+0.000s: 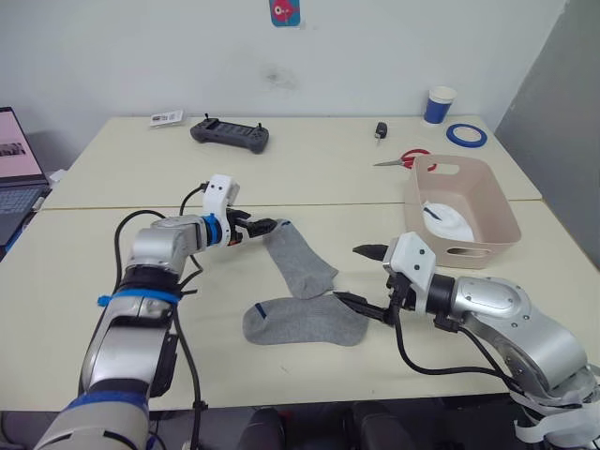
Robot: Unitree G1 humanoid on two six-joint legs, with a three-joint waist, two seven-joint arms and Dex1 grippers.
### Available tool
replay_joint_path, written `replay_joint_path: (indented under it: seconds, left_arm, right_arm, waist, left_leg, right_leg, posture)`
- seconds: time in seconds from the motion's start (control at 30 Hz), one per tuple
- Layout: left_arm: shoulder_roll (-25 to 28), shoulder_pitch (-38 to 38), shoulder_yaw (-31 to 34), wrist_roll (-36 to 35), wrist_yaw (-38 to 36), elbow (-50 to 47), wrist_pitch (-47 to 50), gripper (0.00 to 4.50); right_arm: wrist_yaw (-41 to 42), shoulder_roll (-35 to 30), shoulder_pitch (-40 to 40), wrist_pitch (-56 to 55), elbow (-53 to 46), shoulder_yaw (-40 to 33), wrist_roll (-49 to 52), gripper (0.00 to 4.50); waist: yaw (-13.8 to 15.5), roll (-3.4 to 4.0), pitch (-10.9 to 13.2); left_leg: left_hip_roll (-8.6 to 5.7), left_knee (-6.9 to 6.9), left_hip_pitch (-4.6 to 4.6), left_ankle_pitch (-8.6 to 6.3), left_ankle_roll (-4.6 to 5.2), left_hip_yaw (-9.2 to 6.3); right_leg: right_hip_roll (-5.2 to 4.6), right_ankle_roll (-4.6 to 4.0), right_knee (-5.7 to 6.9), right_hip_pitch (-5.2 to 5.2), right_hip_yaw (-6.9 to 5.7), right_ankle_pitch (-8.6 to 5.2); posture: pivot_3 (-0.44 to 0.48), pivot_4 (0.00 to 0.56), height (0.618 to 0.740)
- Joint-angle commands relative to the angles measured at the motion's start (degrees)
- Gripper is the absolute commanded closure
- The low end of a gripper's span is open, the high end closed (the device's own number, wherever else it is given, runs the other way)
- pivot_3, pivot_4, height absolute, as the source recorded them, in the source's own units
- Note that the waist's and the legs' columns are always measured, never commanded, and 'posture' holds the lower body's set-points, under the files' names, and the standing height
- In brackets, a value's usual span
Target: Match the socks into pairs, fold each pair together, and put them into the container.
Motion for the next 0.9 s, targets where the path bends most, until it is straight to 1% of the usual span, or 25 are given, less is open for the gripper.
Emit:
replay_joint_path:
  seconds: [0.03,0.13,0.17,0.27,0.37,0.47,0.6,0.63,0.73,0.83,0.9]
  left_arm:
    - [-1.2,-5.0,-1.4,5.1,-1.7,10.0,-7.4,0.01]
    - [-2.1,-7.0,-2.7,8.1,-4.6,14.5,-10.4,0.01]
    - [-2.3,-7.5,-2.7,8.6,-5.6,15.3,-10.7,0.41]
    - [-2.5,-8.1,-3.4,10.5,-8.9,16.3,-11.4,1.18]
    - [-2.5,-7.7,-3.0,11.3,-10.5,15.9,-11.2,2.17]
    - [-1.3,-6.8,-1.5,10.4,-12.4,13.5,-9.4,3.03]
    - [1.5,-3.9,1.2,8.7,-12.6,8.0,-5.3,4.33]
    - [2.5,-2.2,2.0,8.1,-12.8,5.5,-3.6,4.48]
    - [5.2,5.6,5.6,4.7,-11.4,-6.1,4.5,4.48]
    - [5.8,13.4,9.6,1.3,-7.7,-19.6,13.3,4.48]
    - [5.4,17.8,11.7,-0.9,-5.0,-26.9,17.8,4.48]
  right_arm:
    - [-0.5,-0.2,0.6,0.4,-3.3,-0.9,0.9,0.0]
    - [-0.7,-0.4,0.8,0.9,-3.8,-1.1,1.0,0.0]
    - [-0.7,-0.4,0.9,1.1,-3.9,-1.2,1.0,0.0]
    - [-0.9,-0.3,1.0,1.3,-4.0,-1.2,0.9,0.0]
    - [-1.5,0.1,1.1,1.3,-3.8,-0.8,0.7,0.0]
    - [-3.9,2.1,0.8,3.0,-2.1,0.9,-0.1,0.0]
    - [-7.0,4.5,0.6,5.1,0.7,5.1,-2.9,0.0]
    - [-7.6,5.2,0.5,5.4,1.4,6.0,-3.4,0.0]
    - [-10.9,9.9,-1.6,5.5,6.2,8.7,-5.6,0.0]
    - [-13.3,15.4,-4.2,5.3,12.2,9.5,-7.1,0.0]
    - [-14.5,18.7,-6.4,4.9,17.1,9.6,-7.8,0.0]
  waist:
    - [-0.1,0.0,0.0]
    - [-0.2,-0.01,0.0]
    - [-0.2,0.0,0.0]
    - [-0.2,0.0,0.0]
    - [-0.2,0.0,0.0]
    - [-0.2,-0.01,0.0]
    - [-0.7,0.0,0.0]
    - [-0.9,0.0,0.0]
    - [-1.7,0.0,0.0]
    - [-1.7,0.0,0.0]
    - [-1.5,0.0,0.0]
  left_leg:
    - [0.0,0.0,0.0,0.0,0.0,0.0]
    - [0.0,0.0,0.0,-0.01,0.01,0.01]
    - [0.0,0.0,0.0,-0.01,0.01,0.01]
    - [0.0,0.0,0.0,-0.01,0.01,0.01]
    - [0.0,0.01,0.0,0.0,0.01,0.01]
    - [0.01,0.01,0.0,0.0,0.01,0.0]
    - [0.06,0.0,0.01,0.0,0.01,-0.01]
    - [0.07,0.0,0.02,0.0,0.01,-0.01]
    - [0.08,-0.01,0.05,0.0,0.01,-0.02]
    - [0.14,-0.02,0.08,0.01,-0.01,-0.07]
    - [0.16,0.0,0.06,0.02,-0.02,-0.11]
  right_leg:
    - [0.0,0.0,0.0,0.0,0.0,0.0]
    - [0.01,0.01,0.0,-0.01,0.01,0.0]
    - [0.02,0.01,0.0,-0.01,0.01,0.0]
    - [0.02,0.01,0.04,-0.01,0.0,0.0]
    - [0.02,0.01,0.05,-0.01,0.0,0.0]
    - [0.02,0.01,0.05,-0.01,0.0,0.0]
    - [0.05,0.01,0.08,-0.03,0.01,0.0]
    - [0.05,0.01,0.09,-0.04,0.01,0.0]
    - [0.05,0.01,0.11,-0.04,0.03,0.0]
    - [0.03,0.0,0.17,-0.04,0.06,0.0]
    - [0.02,0.0,0.17,-0.03,0.06,0.0]
  posture:
    - [0.0,0.15,0.74]
    - [0.0,0.15,0.74]
    - [0.0,0.15,0.74]
    - [0.0,0.15,0.74]
    - [0.0,0.15,0.74]
    - [0.0,0.15,0.74]
    - [0.0,0.15,0.74]
    - [0.0,0.15,0.74]
    - [0.0,0.15,0.74]
    - [0.0,0.15,0.74]
    - [0.0,0.15,0.74]
